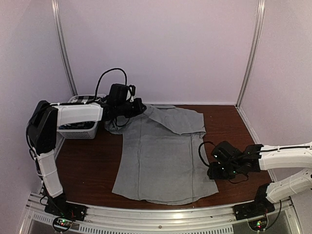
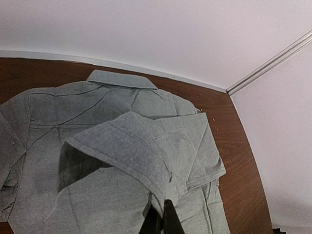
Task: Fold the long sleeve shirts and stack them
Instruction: Pick up the flattened shirt from the center of the board.
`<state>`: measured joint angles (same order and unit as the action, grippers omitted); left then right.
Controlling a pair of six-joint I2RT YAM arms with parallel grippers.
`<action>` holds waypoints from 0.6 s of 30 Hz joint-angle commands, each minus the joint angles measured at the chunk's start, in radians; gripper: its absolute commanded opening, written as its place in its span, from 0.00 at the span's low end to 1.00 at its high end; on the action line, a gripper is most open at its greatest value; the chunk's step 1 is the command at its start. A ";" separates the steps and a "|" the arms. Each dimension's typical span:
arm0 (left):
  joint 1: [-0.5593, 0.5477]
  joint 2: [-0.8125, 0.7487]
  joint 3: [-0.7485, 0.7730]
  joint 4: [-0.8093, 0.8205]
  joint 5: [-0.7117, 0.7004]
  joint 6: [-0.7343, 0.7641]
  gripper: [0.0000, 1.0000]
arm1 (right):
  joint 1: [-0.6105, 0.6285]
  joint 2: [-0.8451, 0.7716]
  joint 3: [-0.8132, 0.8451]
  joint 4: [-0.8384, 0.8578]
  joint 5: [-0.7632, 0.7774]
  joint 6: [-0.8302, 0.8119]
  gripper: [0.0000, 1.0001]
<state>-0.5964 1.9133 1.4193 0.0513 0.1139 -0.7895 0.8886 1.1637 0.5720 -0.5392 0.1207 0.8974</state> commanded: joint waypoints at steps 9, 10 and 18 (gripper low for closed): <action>-0.002 0.002 0.080 0.046 0.019 0.049 0.00 | 0.242 -0.050 -0.055 -0.222 0.016 0.347 0.39; -0.001 0.003 0.082 0.046 0.022 0.051 0.00 | 0.250 -0.046 -0.067 -0.211 0.015 0.354 0.38; 0.000 0.010 0.121 0.030 0.017 0.076 0.00 | 0.254 0.029 -0.098 -0.129 0.061 0.380 0.33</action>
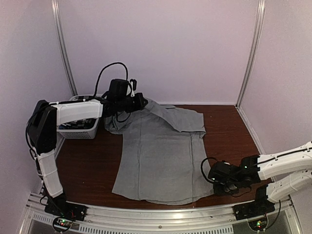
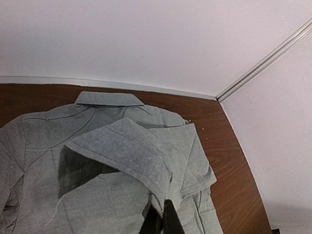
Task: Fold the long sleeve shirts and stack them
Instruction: Pick up the flattened shirt from the center of the board, then fold the flattened shirt at the center of the board.
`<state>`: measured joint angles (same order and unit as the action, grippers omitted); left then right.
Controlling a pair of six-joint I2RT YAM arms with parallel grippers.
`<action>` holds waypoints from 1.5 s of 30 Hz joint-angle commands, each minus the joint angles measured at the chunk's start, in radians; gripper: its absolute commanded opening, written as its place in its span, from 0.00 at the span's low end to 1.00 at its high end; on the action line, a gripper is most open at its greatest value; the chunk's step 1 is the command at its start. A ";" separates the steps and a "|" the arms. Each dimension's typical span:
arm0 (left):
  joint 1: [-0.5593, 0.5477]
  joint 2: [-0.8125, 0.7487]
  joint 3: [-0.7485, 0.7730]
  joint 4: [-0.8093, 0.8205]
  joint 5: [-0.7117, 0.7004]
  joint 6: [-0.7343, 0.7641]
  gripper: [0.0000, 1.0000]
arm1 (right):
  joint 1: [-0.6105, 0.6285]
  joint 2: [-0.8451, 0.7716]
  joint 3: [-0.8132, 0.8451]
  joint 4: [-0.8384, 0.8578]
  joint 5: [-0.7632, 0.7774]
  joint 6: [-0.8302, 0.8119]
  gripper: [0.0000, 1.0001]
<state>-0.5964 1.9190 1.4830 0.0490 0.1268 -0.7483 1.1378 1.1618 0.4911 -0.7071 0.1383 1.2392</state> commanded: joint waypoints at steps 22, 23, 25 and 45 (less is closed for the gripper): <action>0.017 0.051 0.380 -0.136 -0.023 0.142 0.00 | 0.011 -0.100 0.068 -0.043 0.153 -0.023 0.00; 0.022 0.047 0.376 -0.136 -0.024 0.144 0.00 | 0.013 -0.100 0.078 -0.038 0.153 -0.036 0.00; 0.033 0.029 0.363 -0.138 -0.025 0.154 0.00 | 0.019 -0.096 0.094 -0.019 0.148 -0.070 0.00; 0.196 -0.173 0.090 -0.149 -0.084 0.231 0.00 | 0.117 0.159 0.205 0.315 -0.067 -0.345 0.00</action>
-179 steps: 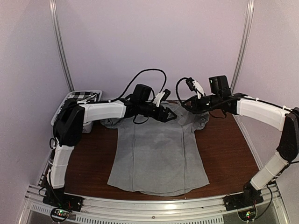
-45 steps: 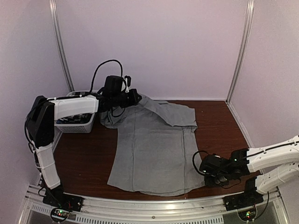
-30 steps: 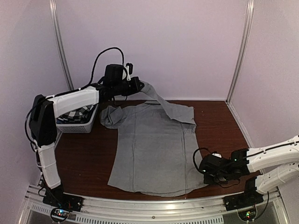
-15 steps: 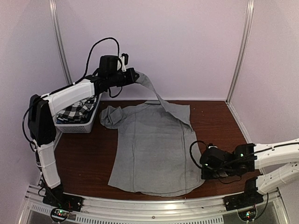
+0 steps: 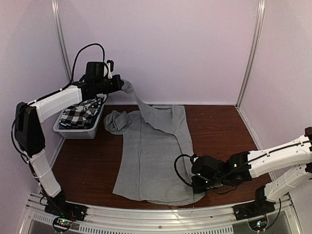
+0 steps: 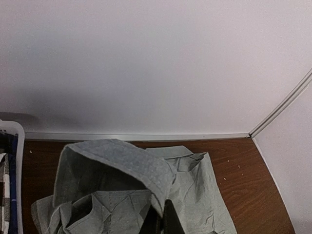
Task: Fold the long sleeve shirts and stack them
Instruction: Fold the flattened shirt at the center of the board.
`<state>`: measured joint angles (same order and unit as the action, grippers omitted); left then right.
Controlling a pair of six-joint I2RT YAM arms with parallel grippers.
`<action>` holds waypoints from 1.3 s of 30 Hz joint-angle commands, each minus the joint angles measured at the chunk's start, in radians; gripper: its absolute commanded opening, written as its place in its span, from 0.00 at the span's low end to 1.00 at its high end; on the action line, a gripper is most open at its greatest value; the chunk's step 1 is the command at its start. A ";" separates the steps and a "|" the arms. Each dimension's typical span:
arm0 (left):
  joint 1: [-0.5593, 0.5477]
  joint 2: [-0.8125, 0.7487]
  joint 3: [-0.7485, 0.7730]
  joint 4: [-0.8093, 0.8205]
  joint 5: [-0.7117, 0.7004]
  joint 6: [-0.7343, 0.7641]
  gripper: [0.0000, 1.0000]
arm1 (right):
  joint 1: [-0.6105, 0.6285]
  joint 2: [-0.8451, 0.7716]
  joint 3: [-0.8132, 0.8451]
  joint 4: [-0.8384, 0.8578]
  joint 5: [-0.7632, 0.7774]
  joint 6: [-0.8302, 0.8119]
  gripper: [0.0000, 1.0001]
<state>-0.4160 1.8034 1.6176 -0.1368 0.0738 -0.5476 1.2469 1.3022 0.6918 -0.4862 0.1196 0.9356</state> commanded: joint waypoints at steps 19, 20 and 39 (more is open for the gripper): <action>0.036 -0.121 -0.035 0.054 -0.045 0.070 0.00 | -0.009 0.192 0.078 0.223 -0.175 -0.084 0.00; 0.036 -0.123 -0.030 0.054 -0.046 0.074 0.00 | -0.009 0.192 0.084 0.220 -0.175 -0.083 0.00; 0.037 -0.158 -0.013 0.032 -0.118 0.097 0.00 | -0.012 0.291 0.232 0.178 -0.261 -0.157 0.00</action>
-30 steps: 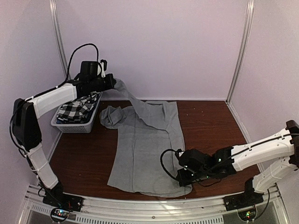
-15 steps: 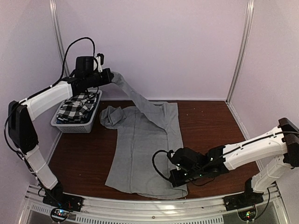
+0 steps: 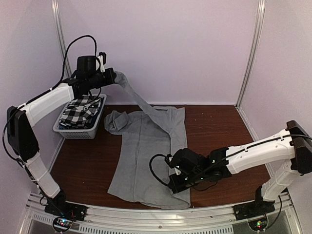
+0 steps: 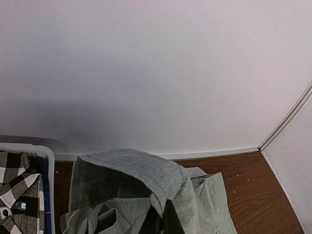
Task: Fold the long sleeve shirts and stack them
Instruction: Fold the flattened shirt at the center of the board.
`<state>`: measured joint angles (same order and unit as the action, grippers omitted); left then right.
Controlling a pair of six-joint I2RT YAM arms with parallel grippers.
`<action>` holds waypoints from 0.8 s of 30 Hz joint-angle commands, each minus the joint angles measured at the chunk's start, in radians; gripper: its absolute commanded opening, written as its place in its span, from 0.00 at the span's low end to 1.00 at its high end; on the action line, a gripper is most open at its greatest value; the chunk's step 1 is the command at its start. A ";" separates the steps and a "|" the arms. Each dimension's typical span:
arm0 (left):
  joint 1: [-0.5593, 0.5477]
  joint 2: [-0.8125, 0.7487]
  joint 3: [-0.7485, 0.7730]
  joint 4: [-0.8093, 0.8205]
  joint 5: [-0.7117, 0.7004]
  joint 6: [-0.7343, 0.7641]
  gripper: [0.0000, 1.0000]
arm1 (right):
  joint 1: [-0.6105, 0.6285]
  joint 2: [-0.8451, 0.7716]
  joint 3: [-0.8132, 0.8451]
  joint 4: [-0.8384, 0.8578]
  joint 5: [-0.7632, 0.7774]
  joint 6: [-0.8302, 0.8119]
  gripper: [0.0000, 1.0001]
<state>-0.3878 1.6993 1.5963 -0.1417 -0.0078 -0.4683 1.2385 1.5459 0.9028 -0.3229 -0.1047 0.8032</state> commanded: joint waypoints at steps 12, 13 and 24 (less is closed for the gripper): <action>0.012 -0.069 -0.025 0.022 -0.084 0.041 0.00 | -0.005 0.103 -0.010 0.117 -0.085 -0.007 0.00; 0.012 -0.068 -0.031 0.021 -0.086 0.041 0.00 | -0.004 0.106 -0.010 0.121 -0.088 -0.009 0.00; 0.012 -0.083 -0.112 0.015 -0.108 0.034 0.00 | -0.017 0.091 -0.012 0.131 -0.096 -0.038 0.17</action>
<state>-0.3862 1.6512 1.5051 -0.1513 -0.0864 -0.4435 1.2354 1.6581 0.9001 -0.2100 -0.1902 0.7879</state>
